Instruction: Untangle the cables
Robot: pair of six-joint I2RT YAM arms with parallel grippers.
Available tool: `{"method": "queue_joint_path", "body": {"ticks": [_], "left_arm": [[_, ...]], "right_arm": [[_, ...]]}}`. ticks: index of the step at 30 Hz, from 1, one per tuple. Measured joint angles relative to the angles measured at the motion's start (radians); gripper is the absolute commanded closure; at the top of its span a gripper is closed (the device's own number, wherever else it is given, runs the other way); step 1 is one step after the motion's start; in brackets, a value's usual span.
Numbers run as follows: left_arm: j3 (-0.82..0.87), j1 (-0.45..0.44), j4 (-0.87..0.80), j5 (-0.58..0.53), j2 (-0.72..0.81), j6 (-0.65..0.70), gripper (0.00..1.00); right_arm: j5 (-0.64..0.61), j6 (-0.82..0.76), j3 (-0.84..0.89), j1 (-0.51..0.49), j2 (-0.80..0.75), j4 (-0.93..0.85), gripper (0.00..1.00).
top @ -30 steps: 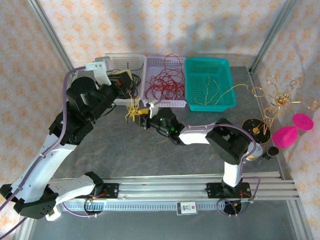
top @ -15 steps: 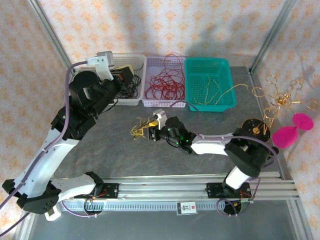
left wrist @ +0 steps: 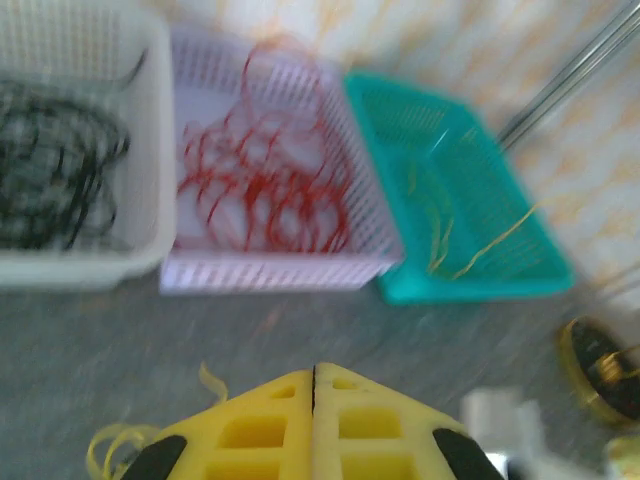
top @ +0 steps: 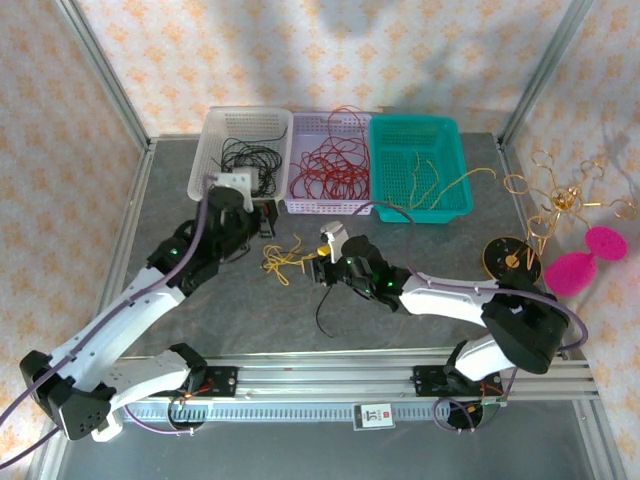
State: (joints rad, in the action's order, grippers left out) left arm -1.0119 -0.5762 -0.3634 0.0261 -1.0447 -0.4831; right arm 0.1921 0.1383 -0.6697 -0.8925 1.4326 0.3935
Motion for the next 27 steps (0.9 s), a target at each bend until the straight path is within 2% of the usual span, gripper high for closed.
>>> {"method": "queue_joint_path", "body": {"ticks": [4,6,12,18,21,24,27], "left_arm": [[0.128,0.0,0.014,0.02,0.002,-0.046,0.94],[0.155,0.0,0.033,0.021,0.01,-0.063,0.9],[0.162,0.0,0.086,0.023,0.028,-0.077,0.88],[0.163,0.0,0.087,0.022,0.036,-0.082,0.85],[0.167,0.0,0.089,0.021,0.066,-0.089,0.85],[0.171,0.0,0.09,0.019,0.086,-0.093,0.81],[0.171,0.0,0.091,0.023,0.083,-0.088,0.72]], "right_arm": [[-0.004,0.051,-0.001,0.038,-0.013,-0.091,0.47],[-0.003,0.079,-0.006,0.059,-0.002,-0.151,0.46],[0.018,0.147,-0.039,0.071,0.125,-0.267,0.46],[0.037,0.196,-0.087,0.071,0.234,-0.273,0.53],[0.036,0.21,-0.101,0.072,0.254,-0.272,0.62],[0.022,0.214,-0.106,0.074,0.265,-0.273,0.78],[0.021,0.207,-0.113,0.079,0.27,-0.278,0.95]]}}
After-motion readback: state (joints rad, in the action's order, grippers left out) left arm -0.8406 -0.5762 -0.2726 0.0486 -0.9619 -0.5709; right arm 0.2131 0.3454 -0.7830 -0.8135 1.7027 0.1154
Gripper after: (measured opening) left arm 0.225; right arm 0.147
